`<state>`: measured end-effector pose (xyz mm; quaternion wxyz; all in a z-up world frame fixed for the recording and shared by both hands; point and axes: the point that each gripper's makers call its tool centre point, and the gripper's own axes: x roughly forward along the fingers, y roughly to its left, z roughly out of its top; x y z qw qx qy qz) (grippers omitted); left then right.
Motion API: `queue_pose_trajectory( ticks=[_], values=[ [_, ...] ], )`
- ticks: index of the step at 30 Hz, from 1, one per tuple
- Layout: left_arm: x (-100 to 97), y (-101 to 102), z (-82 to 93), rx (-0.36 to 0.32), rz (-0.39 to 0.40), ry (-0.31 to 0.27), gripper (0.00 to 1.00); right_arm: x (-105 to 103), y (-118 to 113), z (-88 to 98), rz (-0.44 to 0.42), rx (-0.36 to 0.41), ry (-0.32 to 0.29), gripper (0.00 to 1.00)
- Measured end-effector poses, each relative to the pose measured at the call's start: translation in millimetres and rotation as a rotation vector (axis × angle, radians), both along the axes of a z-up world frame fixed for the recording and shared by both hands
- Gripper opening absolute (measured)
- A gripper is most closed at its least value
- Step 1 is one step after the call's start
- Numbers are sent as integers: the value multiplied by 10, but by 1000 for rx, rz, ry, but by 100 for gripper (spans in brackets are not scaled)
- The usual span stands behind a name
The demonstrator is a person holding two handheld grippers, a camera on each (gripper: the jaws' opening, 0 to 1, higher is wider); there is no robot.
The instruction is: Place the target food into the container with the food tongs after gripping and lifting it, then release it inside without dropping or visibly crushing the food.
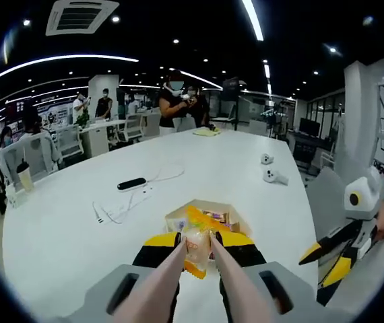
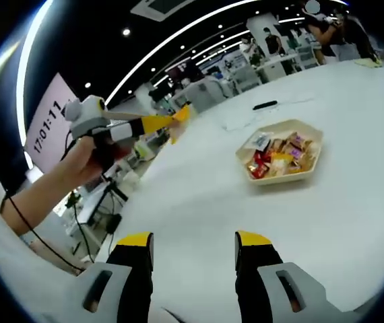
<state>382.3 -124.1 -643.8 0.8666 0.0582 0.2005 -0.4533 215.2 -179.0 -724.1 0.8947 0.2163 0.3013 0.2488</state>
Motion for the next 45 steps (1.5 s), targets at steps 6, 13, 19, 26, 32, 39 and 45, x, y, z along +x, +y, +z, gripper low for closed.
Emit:
queue_pose_trajectory(
  ticks=[6, 13, 19, 26, 32, 39, 45],
  values=[
    [76, -170, -42, -12, -15, 20, 18, 31, -63, -20, -16, 4, 7, 48],
    [178, -464, -142, -5, -53, 39, 18, 49, -161, -40, -37, 3, 18, 48],
    [214, -652, -191, -5, -81, 47, 18, 69, -207, -54, -45, 3, 31, 48],
    [315, -811, -200, 3, -99, 53, 18, 94, -220, -49, -47, 2, 32, 48],
    [387, -985, -197, 12, -118, 52, 19, 84, -243, -50, -60, 7, 34, 48],
    [389, -1194, -235, 14, -142, 79, 22, 58, -275, -55, -74, 13, 37, 48],
    [344, -1255, -224, -2, -155, 100, 24, 43, -306, -52, -85, 17, 36, 48]
  ],
)
